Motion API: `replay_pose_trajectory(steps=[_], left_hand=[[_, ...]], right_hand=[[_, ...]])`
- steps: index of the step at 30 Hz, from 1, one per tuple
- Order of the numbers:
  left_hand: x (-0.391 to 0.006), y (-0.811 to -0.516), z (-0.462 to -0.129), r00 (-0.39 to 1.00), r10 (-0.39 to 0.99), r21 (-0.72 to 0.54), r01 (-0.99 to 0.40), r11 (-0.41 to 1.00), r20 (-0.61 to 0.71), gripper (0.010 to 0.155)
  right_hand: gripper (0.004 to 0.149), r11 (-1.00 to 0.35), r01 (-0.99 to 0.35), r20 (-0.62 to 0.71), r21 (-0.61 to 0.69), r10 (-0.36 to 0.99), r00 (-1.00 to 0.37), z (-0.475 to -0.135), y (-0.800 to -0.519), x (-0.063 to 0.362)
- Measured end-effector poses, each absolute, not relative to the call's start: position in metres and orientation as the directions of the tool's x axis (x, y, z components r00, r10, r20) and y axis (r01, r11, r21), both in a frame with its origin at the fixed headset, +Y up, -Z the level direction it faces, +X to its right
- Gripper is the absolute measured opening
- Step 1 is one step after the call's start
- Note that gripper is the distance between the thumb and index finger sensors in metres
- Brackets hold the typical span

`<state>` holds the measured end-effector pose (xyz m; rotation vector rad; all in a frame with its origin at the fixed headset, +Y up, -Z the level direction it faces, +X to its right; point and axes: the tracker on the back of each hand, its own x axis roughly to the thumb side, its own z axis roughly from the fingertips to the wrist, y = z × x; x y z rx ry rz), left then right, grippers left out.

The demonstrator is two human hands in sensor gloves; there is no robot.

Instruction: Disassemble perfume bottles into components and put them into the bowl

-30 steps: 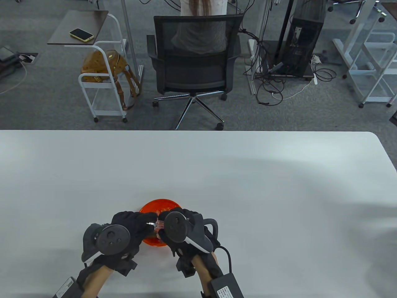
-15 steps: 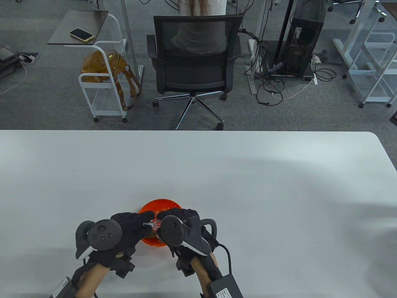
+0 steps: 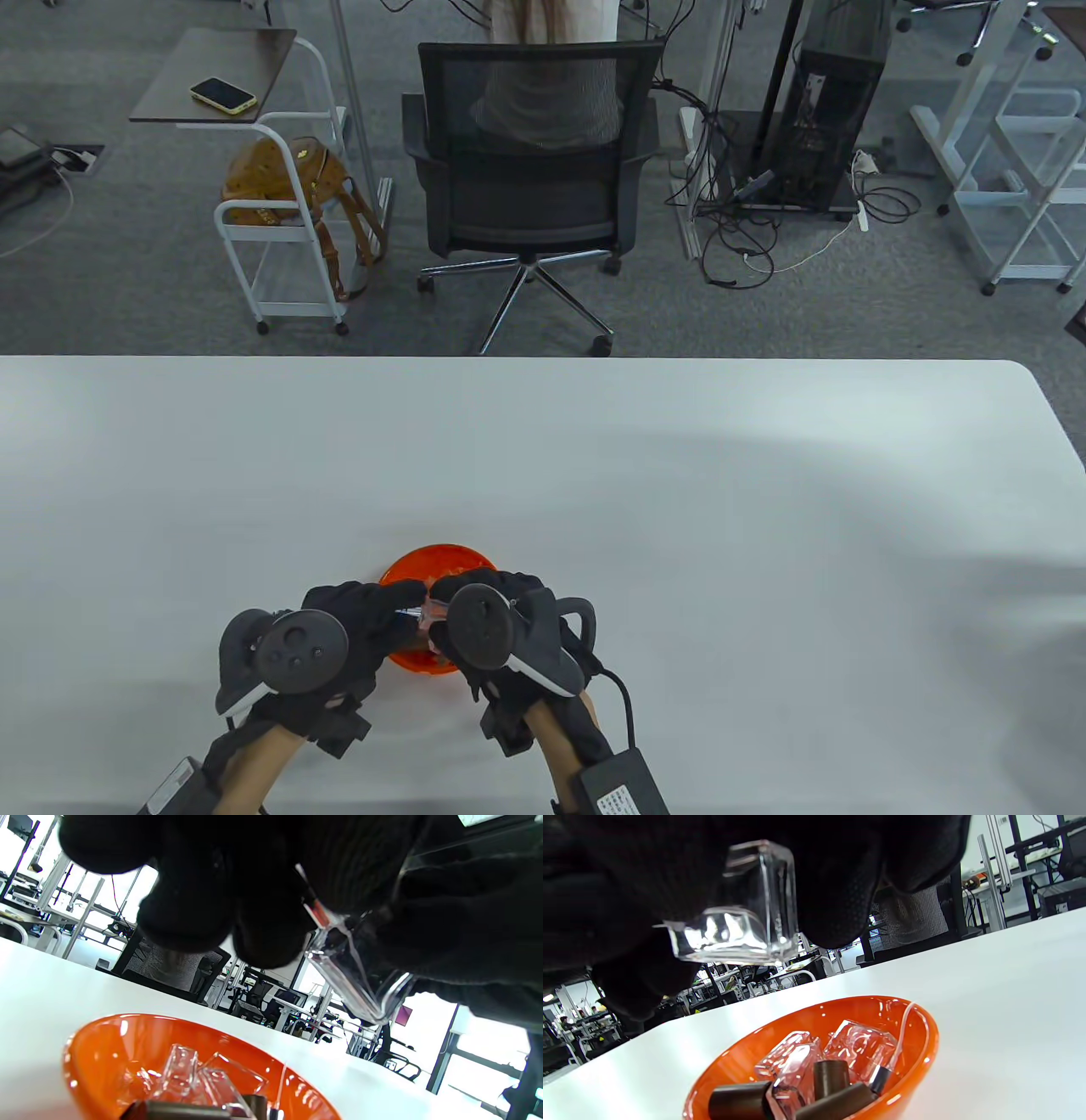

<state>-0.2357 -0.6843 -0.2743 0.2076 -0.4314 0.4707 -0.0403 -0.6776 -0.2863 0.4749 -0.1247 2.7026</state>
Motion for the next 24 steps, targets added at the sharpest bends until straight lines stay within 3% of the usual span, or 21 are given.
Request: replay_pose_trajectory(steps=[14, 19, 24], left_hand=[[-0.2376, -0.6850, -0.2754, 0.799, 0.389, 0.071, -0.469, 0.880, 0.458, 0.054], [-0.2332, -0.6807, -0.2725, 0.830, 0.253, 0.140, -0.364, 0.921, 0.497, 0.049], [-0.2380, -0.6854, -0.2749, 0.811, 0.328, 0.076, -0.412, 0.908, 0.484, 0.053]], right_hand=[[0.054, -0.930, -0.365, 0.356, -0.038, 0.329, -0.875, -0.2854, -0.6791, -0.0443], [0.054, -0.925, -0.378, 0.354, -0.038, 0.341, -0.871, -0.2854, -0.6776, -0.0423], [0.054, -0.930, -0.367, 0.357, -0.027, 0.334, -0.872, -0.2858, -0.6799, -0.0440]])
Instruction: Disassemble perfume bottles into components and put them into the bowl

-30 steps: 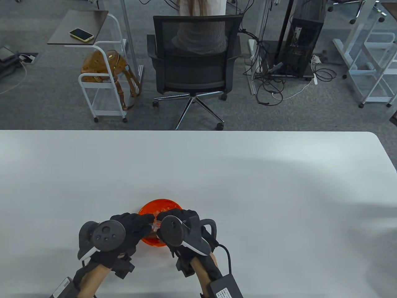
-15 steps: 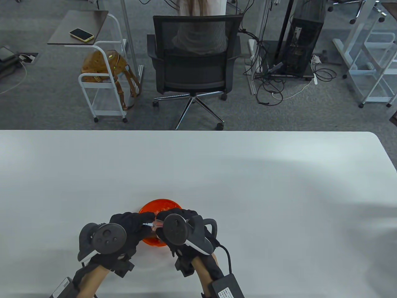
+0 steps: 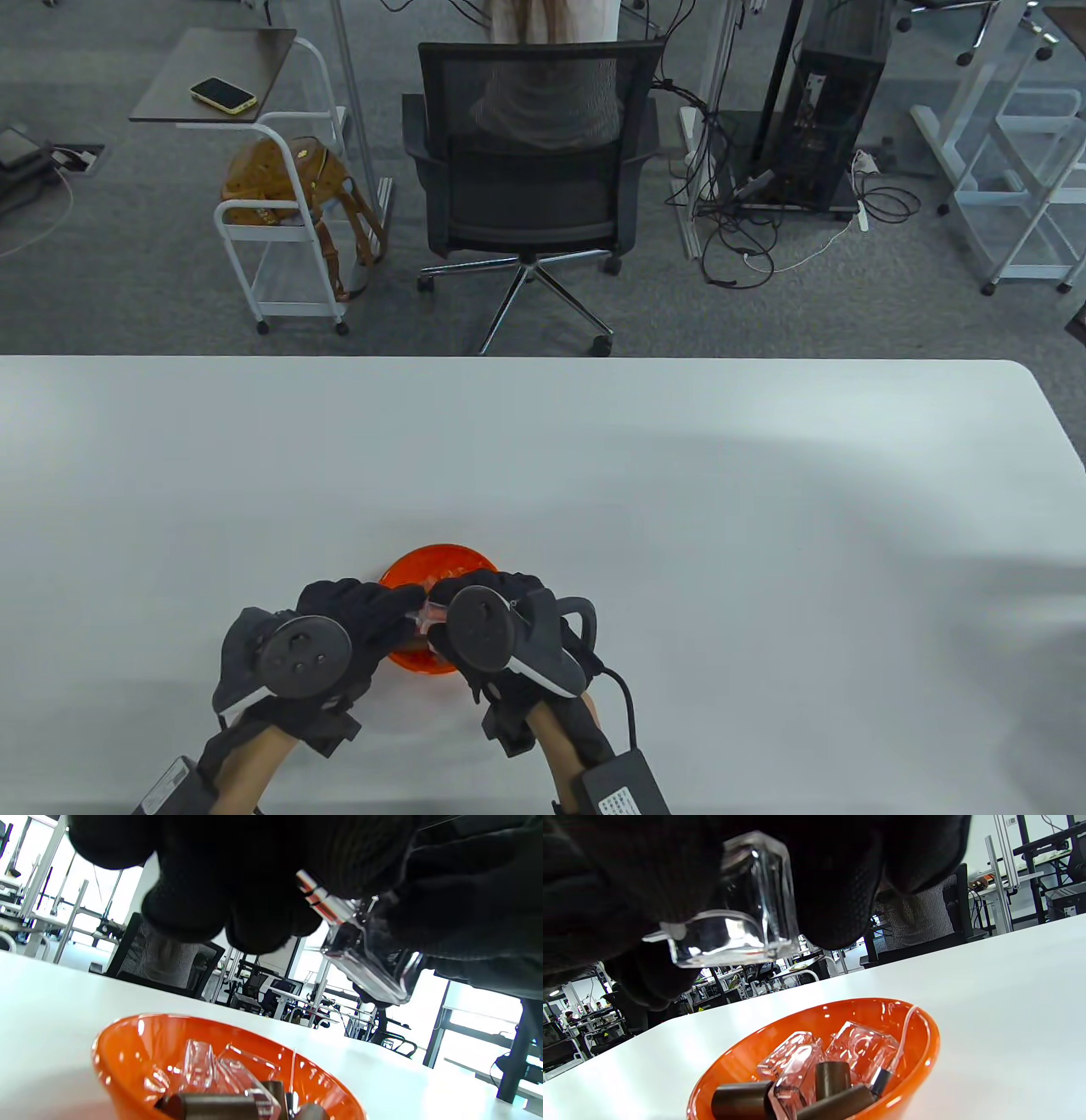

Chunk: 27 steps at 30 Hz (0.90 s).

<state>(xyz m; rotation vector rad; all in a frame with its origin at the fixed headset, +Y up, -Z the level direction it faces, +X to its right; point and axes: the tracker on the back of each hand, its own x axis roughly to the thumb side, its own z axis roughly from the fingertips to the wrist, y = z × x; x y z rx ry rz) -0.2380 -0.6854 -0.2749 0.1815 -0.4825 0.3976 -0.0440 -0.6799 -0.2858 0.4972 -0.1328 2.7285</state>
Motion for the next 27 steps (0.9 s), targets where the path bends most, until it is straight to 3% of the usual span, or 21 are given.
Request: replay_pose_trajectory(steps=[6, 14, 17, 24, 27], left_hand=[[-0.2370, -0.6865, -0.2770, 0.810, 0.282, 0.101, -0.384, 0.918, 0.514, 0.049], [-0.2391, -0.6896, -0.2789, 0.807, 0.317, 0.056, -0.394, 0.917, 0.498, 0.057], [-0.2406, -0.6889, -0.2784, 0.798, 0.322, 0.080, -0.416, 0.906, 0.510, 0.049], [-0.2421, -0.6898, -0.2804, 0.772, 0.386, 0.018, -0.456, 0.890, 0.505, 0.056], [-0.2431, -0.6867, -0.2797, 0.787, 0.372, 0.054, -0.455, 0.889, 0.492, 0.049]], right_hand=[[0.055, -0.933, -0.358, 0.355, -0.037, 0.322, -0.877, -0.2858, -0.6792, -0.0444], [0.054, -0.951, -0.304, 0.363, -0.045, 0.268, -0.892, -0.2842, -0.6792, -0.0481], [0.054, -0.937, -0.346, 0.358, -0.040, 0.310, -0.881, -0.2845, -0.6773, -0.0460], [0.054, -0.948, -0.314, 0.363, -0.060, 0.272, -0.891, -0.2830, -0.6752, -0.0463], [0.055, -0.933, -0.359, 0.357, -0.040, 0.322, -0.877, -0.2844, -0.6758, -0.0449]])
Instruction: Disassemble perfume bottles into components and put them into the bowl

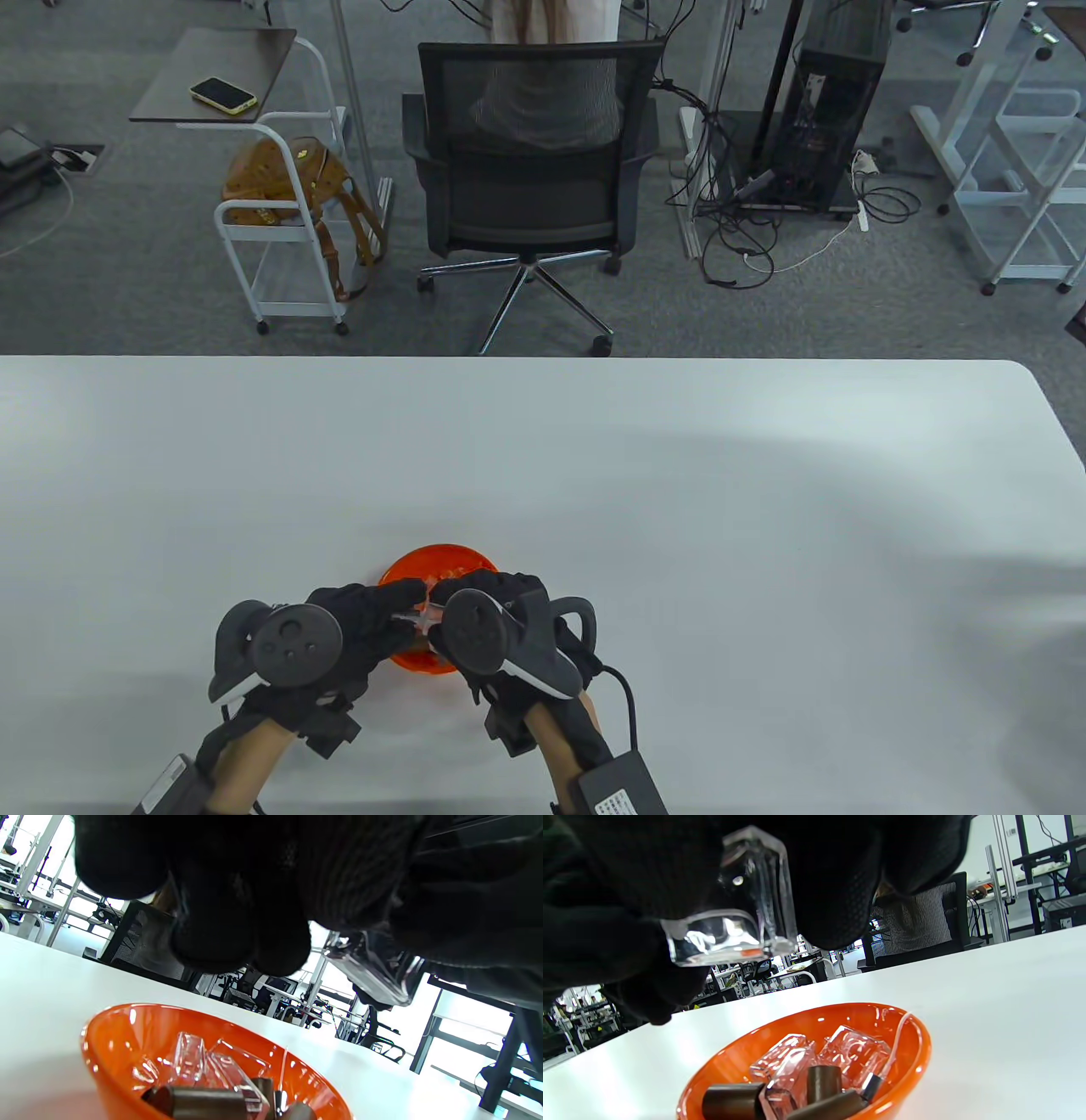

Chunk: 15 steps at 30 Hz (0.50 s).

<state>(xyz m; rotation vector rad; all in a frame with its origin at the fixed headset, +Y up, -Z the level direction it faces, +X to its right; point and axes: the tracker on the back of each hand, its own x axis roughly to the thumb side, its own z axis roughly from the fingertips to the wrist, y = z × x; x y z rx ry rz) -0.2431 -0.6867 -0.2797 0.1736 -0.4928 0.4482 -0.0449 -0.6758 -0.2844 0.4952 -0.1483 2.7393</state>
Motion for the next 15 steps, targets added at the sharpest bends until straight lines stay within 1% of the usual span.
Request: replay_pose_trajectory(steps=[1, 4, 7, 10, 12, 15], left_hand=[[-0.2435, -0.6868, -0.2794, 0.782, 0.378, 0.053, -0.461, 0.886, 0.495, 0.049], [-0.2458, -0.6908, -0.2817, 0.772, 0.415, 0.008, -0.478, 0.879, 0.481, 0.053], [-0.2464, -0.6904, -0.2823, 0.753, 0.462, -0.027, -0.511, 0.859, 0.468, 0.053], [-0.2452, -0.6875, -0.2817, 0.769, 0.430, -0.002, -0.487, 0.874, 0.474, 0.055], [-0.2443, -0.6868, -0.2804, 0.773, 0.407, 0.017, -0.474, 0.880, 0.487, 0.049], [-0.2454, -0.6868, -0.2784, 0.763, 0.427, 0.008, -0.492, 0.870, 0.486, 0.051]], right_hand=[[0.055, -0.930, -0.366, 0.355, -0.034, 0.331, -0.874, -0.2845, -0.6761, -0.0449], [0.055, -0.941, -0.334, 0.373, -0.050, 0.292, -0.880, -0.2828, -0.6738, -0.0464], [0.054, -0.944, -0.322, 0.372, -0.066, 0.277, -0.886, -0.2818, -0.6730, -0.0470], [0.055, -0.937, -0.347, 0.365, -0.042, 0.309, -0.878, -0.2834, -0.6747, -0.0450], [0.054, -0.933, -0.356, 0.368, -0.047, 0.316, -0.875, -0.2828, -0.6730, -0.0445], [0.054, -0.936, -0.348, 0.376, -0.056, 0.303, -0.875, -0.2811, -0.6706, -0.0446]])
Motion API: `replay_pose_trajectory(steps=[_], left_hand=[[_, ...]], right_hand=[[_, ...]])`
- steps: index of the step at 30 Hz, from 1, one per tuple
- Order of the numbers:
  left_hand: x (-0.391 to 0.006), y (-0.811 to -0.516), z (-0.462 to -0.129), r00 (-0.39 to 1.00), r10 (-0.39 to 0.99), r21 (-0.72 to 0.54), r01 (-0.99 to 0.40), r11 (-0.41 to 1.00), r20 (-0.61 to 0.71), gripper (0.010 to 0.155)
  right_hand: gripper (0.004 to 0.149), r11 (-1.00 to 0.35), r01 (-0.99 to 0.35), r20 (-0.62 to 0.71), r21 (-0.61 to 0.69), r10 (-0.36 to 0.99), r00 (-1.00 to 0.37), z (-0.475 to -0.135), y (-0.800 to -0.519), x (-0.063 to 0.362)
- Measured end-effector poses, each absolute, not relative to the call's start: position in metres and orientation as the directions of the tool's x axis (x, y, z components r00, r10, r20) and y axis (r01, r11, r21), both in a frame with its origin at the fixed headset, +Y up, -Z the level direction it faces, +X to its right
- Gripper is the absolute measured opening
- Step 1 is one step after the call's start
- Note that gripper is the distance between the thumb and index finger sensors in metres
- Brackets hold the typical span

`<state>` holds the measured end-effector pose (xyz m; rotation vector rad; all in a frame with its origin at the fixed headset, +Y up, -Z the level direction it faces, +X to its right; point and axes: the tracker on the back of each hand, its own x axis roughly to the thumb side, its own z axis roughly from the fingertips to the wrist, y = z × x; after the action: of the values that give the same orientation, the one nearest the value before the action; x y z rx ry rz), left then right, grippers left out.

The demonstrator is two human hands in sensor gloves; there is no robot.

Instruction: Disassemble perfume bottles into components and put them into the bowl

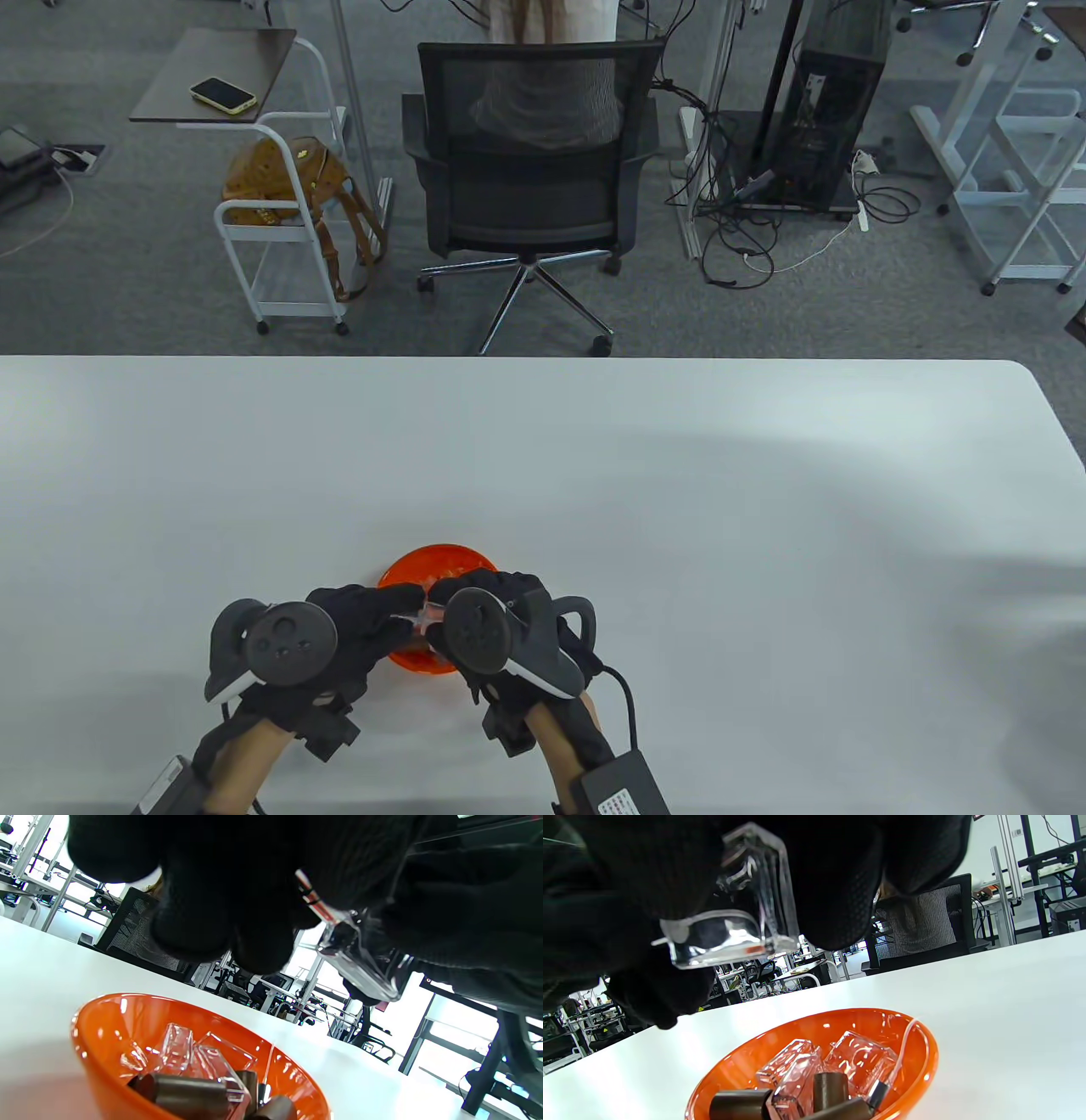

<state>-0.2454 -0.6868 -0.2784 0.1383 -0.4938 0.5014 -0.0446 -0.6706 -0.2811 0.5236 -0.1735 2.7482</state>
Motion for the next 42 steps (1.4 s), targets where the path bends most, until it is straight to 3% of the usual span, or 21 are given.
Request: replay_pose_trajectory(steps=[5, 8, 15, 18, 24, 28, 33, 35, 38, 42], left_hand=[[-0.247, -0.685, -0.279, 0.741, 0.465, -0.011, -0.526, 0.850, 0.484, 0.057], [-0.247, -0.681, -0.277, 0.754, 0.439, 0.037, -0.521, 0.853, 0.489, 0.048], [-0.246, -0.683, -0.277, 0.741, 0.468, 0.011, -0.539, 0.842, 0.482, 0.054], [-0.243, -0.682, -0.276, 0.762, 0.432, 0.016, -0.500, 0.866, 0.482, 0.049], [-0.243, -0.688, -0.278, 0.780, 0.430, -0.012, -0.477, 0.879, 0.454, 0.054], [-0.244, -0.690, -0.281, 0.738, 0.509, -0.101, -0.523, 0.846, 0.442, 0.056], [-0.245, -0.687, -0.283, 0.775, 0.477, -0.087, -0.488, 0.868, 0.414, 0.052], [-0.253, -0.688, -0.286, 0.816, 0.449, -0.043, -0.467, 0.883, 0.364, 0.055], [-0.264, -0.694, -0.291, 0.827, 0.486, -0.041, -0.495, 0.868, 0.282, 0.055], [-0.263, -0.699, -0.294, 0.884, 0.410, 0.007, -0.422, 0.906, 0.226, 0.053]], right_hand=[[0.054, -0.934, -0.354, 0.376, -0.047, 0.312, -0.873, -0.282, -0.672, -0.045], [0.054, -0.927, -0.372, 0.374, -0.043, 0.330, -0.867, -0.282, -0.671, -0.044], [0.054, -0.931, -0.363, 0.372, -0.041, 0.323, -0.870, -0.282, -0.672, -0.043], [0.054, -0.924, -0.380, 0.372, -0.041, 0.339, -0.864, -0.282, -0.671, -0.042], [0.054, -0.928, -0.372, 0.372, -0.024, 0.337, -0.865, -0.284, -0.673, -0.042], [0.054, -0.935, -0.354, 0.370, -0.021, 0.322, -0.872, -0.285, -0.676, -0.043], [0.054, -0.931, -0.364, 0.365, -0.007, 0.337, -0.868, -0.286, -0.676, -0.042], [0.054, -0.954, -0.290, 0.357, -0.076, 0.246, -0.901, -0.286, -0.674, -0.038], [0.054, -0.960, -0.266, 0.328, -0.089, 0.224, -0.918, -0.289, -0.675, -0.031], [0.054, -0.969, -0.197, 0.253, -0.146, 0.156, -0.955, -0.295, -0.674, -0.014]])
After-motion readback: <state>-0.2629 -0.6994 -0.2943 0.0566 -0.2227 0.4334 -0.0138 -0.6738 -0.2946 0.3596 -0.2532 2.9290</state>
